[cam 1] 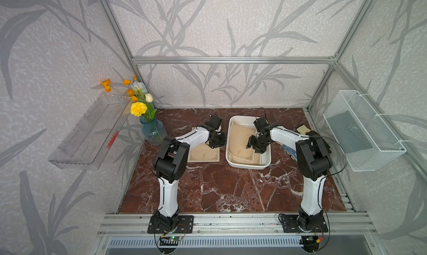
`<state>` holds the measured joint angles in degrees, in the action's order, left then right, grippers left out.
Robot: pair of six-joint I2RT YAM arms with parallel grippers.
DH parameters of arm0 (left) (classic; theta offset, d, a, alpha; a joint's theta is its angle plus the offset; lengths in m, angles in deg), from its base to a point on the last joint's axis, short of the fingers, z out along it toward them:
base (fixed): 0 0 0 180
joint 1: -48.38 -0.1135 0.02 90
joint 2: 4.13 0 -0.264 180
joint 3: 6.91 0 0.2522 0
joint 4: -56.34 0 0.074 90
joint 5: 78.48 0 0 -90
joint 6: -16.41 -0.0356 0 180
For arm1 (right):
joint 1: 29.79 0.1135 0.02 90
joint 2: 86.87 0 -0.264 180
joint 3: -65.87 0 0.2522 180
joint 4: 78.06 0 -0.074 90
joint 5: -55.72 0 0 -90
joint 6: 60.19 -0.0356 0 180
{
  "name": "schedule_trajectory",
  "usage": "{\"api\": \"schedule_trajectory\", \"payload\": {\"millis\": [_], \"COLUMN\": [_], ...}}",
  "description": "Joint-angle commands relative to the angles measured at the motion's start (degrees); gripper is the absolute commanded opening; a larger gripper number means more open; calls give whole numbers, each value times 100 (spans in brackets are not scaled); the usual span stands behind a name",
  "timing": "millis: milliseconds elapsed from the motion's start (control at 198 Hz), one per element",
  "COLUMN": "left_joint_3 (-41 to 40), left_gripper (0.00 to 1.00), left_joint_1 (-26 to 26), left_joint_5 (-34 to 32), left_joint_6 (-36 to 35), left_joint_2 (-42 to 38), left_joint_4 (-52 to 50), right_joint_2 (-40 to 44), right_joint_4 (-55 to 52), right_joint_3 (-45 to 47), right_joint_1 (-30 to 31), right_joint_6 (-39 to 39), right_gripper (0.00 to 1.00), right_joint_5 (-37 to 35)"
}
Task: Take out the stationery paper from the storage box
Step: Pick up the stationery paper from the storage box.
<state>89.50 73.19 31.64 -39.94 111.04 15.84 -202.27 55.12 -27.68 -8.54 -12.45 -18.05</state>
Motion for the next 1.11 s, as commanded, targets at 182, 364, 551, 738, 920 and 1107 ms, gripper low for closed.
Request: {"api": "schedule_trajectory", "payload": {"millis": [182, 364, 551, 738, 920, 1107], "left_joint_3": [-43, 5, 99, 299, 413, 358], "left_gripper": [31, 31, 31, 38, 47, 49], "left_joint_1": [32, 31, 26, -174, -594, -743], "left_joint_5": [-5, -43, -44, -382, -284, 483], "left_joint_6": [5, -55, -131, -386, -485, -398], "left_joint_2": [-76, -74, -48, -218, -467, -717], "left_joint_4": [-23, -85, -196, -469, -555, -77], "right_joint_2": [309, 412, 368, 381, 288, 233], "right_joint_4": [991, 1302, 1664, 1803, 1884, 1930], "right_joint_3": [723, 868, 935, 952, 914, 854], "right_joint_1": [-166, -174, -192, -218, -271, -280], "right_joint_6": [-350, -377, -397, -388, -354, -340], "right_gripper": [48, 42, 41, 42, 42, 42], "right_joint_5": [358, 420, 617, 596, 694, 767]}}
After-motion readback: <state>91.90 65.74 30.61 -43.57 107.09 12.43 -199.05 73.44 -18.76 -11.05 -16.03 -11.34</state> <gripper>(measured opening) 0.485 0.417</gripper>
